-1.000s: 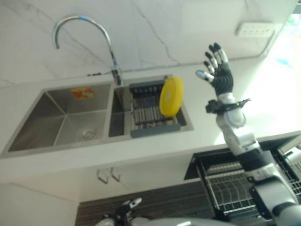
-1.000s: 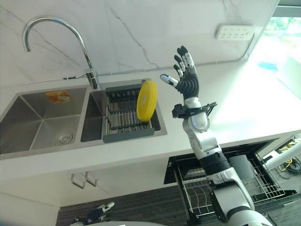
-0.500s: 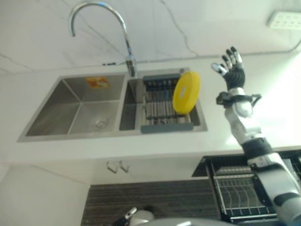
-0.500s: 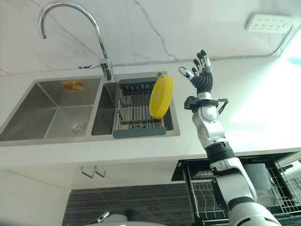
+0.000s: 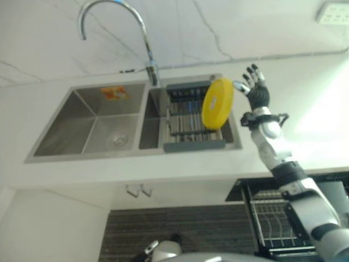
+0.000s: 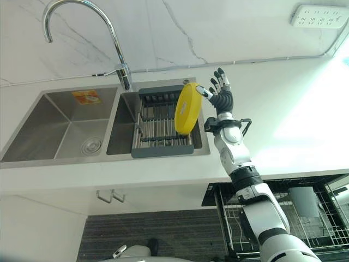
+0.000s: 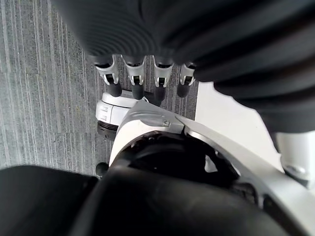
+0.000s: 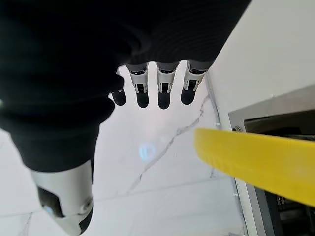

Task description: Place the dishes in the dishwasher.

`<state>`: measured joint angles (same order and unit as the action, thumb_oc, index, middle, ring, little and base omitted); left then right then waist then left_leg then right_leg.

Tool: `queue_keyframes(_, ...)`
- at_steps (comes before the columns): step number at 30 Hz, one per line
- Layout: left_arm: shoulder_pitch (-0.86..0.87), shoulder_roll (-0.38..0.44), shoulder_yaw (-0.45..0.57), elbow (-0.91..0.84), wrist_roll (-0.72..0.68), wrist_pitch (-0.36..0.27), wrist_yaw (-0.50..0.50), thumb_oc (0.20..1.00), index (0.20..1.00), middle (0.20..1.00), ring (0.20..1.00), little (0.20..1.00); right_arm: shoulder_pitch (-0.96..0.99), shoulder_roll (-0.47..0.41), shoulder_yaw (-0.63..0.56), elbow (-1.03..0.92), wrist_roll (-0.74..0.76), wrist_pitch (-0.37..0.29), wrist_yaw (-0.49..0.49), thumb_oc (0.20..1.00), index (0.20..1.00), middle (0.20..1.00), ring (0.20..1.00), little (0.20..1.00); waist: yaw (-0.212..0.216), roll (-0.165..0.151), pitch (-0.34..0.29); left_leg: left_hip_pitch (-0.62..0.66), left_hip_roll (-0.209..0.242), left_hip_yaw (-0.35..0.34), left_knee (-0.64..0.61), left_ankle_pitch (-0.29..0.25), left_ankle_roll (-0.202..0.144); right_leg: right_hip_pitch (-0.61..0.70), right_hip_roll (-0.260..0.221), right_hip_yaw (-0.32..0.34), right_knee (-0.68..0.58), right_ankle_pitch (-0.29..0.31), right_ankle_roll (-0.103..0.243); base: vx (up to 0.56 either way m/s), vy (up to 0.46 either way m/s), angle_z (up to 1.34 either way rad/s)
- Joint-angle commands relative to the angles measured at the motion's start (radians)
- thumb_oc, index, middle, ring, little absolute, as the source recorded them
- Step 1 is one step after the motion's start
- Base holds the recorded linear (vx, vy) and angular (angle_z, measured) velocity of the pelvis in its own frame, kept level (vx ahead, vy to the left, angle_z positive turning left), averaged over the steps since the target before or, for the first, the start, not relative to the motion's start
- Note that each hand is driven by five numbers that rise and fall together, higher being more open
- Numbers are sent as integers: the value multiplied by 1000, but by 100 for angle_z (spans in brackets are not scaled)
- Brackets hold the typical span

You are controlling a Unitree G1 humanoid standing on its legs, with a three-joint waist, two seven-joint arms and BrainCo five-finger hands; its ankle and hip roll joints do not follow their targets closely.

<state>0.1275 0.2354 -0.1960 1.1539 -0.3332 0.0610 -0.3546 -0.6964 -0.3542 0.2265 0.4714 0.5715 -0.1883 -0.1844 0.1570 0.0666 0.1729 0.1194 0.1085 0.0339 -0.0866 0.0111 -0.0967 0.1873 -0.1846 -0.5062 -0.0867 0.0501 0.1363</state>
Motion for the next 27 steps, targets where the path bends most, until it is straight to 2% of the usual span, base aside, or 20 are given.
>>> queue_keyframes(1, 12, 16, -84, 42, 12, 9, -22, 1000, 1000, 1000, 1000, 1000, -46, 6, 8, -4, 14, -26, 5, 1000, 1000, 1000, 1000, 1000, 31, -9, -25, -86, 56, 57, 98, -30, -12, -43, -77, 64, 142, -142, 3, 0, 0, 0)
queue_keyframes(18, 11, 5, -73, 49, 1, 7, -9, 1000, 1000, 1000, 1000, 1000, 3, 56, 31, -9, 29, -12, 5, 1000, 1000, 1000, 1000, 1000, 18, -5, -5, -99, 67, 70, 110, -24, -14, -59, -88, 73, 157, -141, 5, 0, 0, 0)
queue_keyframes(27, 6, 0, -72, 48, 9, 18, 1, 1000, 1000, 1000, 1000, 1000, 19, 74, 49, -11, -19, 4, 0, 1000, 1000, 1000, 1000, 1000, 15, -1, 5, -110, 69, 73, 112, -18, -15, -68, -96, 74, 166, -141, 9, 0, 0, 0)
